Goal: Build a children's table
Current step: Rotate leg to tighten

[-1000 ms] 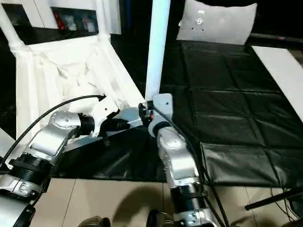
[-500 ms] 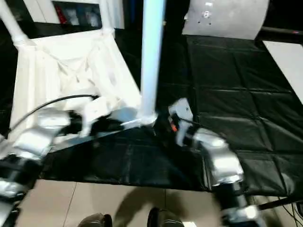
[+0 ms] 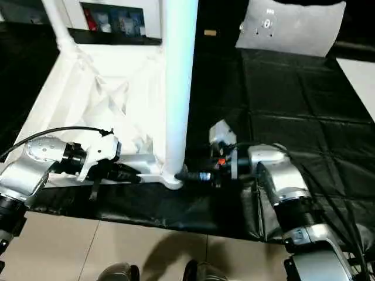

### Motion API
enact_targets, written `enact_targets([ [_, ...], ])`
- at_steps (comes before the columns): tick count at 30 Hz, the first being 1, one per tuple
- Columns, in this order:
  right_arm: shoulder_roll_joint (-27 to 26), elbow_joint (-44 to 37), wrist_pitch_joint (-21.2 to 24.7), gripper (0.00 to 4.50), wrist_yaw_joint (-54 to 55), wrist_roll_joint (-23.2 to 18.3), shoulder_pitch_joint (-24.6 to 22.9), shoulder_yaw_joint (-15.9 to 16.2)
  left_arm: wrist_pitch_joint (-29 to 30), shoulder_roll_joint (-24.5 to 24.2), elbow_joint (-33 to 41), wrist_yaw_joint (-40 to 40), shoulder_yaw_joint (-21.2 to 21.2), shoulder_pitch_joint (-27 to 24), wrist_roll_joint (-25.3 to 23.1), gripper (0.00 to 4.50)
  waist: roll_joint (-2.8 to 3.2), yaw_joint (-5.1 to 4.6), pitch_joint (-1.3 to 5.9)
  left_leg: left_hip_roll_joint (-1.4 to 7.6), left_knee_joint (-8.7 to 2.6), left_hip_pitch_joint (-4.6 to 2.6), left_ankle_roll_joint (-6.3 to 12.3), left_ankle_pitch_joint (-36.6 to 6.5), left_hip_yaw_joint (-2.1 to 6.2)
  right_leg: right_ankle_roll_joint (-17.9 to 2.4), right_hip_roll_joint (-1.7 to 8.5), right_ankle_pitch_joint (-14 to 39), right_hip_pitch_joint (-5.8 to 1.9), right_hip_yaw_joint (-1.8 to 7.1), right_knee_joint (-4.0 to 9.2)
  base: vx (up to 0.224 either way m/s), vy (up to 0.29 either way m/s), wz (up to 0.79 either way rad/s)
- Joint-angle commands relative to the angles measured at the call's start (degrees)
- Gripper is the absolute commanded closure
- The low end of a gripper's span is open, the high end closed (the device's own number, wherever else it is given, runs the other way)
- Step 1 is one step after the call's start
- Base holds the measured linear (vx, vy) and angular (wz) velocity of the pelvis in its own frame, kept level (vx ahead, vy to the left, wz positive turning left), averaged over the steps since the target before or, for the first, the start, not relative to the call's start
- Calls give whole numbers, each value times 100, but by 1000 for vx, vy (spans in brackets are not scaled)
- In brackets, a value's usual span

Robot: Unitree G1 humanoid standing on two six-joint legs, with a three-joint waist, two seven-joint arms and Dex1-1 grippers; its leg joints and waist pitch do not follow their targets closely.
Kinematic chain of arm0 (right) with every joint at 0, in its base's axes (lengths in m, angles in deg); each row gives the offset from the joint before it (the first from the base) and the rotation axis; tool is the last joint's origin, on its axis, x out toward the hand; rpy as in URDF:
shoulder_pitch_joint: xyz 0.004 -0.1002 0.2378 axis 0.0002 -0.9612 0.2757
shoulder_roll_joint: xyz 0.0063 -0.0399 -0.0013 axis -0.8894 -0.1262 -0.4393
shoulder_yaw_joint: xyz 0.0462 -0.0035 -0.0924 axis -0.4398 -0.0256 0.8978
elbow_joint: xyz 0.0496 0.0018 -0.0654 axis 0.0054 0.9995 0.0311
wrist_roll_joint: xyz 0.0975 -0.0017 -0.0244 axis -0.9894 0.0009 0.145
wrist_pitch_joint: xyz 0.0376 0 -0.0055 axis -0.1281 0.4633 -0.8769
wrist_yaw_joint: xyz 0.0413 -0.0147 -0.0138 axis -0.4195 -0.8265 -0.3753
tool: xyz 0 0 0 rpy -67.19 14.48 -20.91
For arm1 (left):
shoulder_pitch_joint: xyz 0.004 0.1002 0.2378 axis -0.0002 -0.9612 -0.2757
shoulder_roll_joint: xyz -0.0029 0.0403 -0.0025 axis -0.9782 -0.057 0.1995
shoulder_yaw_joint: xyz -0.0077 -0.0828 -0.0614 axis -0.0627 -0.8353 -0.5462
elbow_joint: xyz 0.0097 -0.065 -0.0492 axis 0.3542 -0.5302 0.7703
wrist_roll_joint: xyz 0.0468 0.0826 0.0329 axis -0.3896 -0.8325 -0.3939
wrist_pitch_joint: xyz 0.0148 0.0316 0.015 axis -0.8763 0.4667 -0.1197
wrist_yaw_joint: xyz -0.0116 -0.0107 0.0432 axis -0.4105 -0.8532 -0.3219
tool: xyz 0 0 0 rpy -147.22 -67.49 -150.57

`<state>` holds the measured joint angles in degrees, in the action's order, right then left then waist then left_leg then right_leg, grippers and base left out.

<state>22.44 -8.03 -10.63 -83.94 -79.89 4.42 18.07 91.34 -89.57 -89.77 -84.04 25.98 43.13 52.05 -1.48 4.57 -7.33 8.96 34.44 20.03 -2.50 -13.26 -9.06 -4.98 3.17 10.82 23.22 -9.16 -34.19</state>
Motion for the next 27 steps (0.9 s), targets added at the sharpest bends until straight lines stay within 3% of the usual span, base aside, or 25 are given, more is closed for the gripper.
enact_targets([
  [1, 0, 143, -97, 132, -214, -14, 140, 75, -16, -47, -96, -274, 334, -126, -135, 450, 14, 25, 528, 559, -326, 27, 1011, 545, 187, -847, 775, 545, -458, 560, 316, 0, 0, 0],
  [7, -111, 584, -241, 188, -422, 72, 356, 177, -61, -70, -123, -363, 377, -98, -145, 450, 8, 58, 543, 550, -318, 27, 944, 595, 180, -830, 769, 577, -450, 561, 304, 0, 0, 0],
  [12, -158, 572, -112, 230, -532, 32, 350, 223, -76, -53, -185, -326, 373, -62, -175, 450, 6, 67, 571, 570, -301, 23, 1068, 773, 190, -922, 777, 206, -449, 555, 247, 0, 0, 0],
  [16, -190, 406, 55, 244, -532, -54, 215, 227, -44, -4, -229, -207, 317, -54, -180, 450, 7, 80, 566, 552, -305, 31, 1009, 682, 179, -865, 769, 396, -461, 551, 282, 0, 0, 0],
  [19, -220, -146, 355, 253, -268, -162, -214, 226, 67, 155, -266, 70, 233, -43, -156, 450, 3, 114, 573, 598, -307, -7, 1037, 747, 194, -796, 765, 336, -432, 561, 269, 0, 0, 0],
  [22, -255, -513, 493, 254, -13, -211, -522, 209, 123, 267, -281, 268, 214, -25, -188, 450, -21, 141, 556, 582, -320, -9, 999, 672, 182, -750, 781, 546, -422, 562, 307, 0, 0, 0],
  [24, -304, -813, 586, 255, 281, -210, -815, 189, 149, 381, -310, 482, 185, -3, -227, 450, -34, 170, 535, 545, -341, -1, 843, 443, 163, -595, 783, 1011, -431, 564, 396, 0, 0, 0],
  [27, -488, -1307, 621, 255, 937, -44, -1303, 191, 267, 552, -318, 728, 184, 48, -276, 450, -38, 166, 476, 578, -413, -61, 591, 28, 177, -419, 781, 1585, -407, 566, 502, 0, 0, 0],
])
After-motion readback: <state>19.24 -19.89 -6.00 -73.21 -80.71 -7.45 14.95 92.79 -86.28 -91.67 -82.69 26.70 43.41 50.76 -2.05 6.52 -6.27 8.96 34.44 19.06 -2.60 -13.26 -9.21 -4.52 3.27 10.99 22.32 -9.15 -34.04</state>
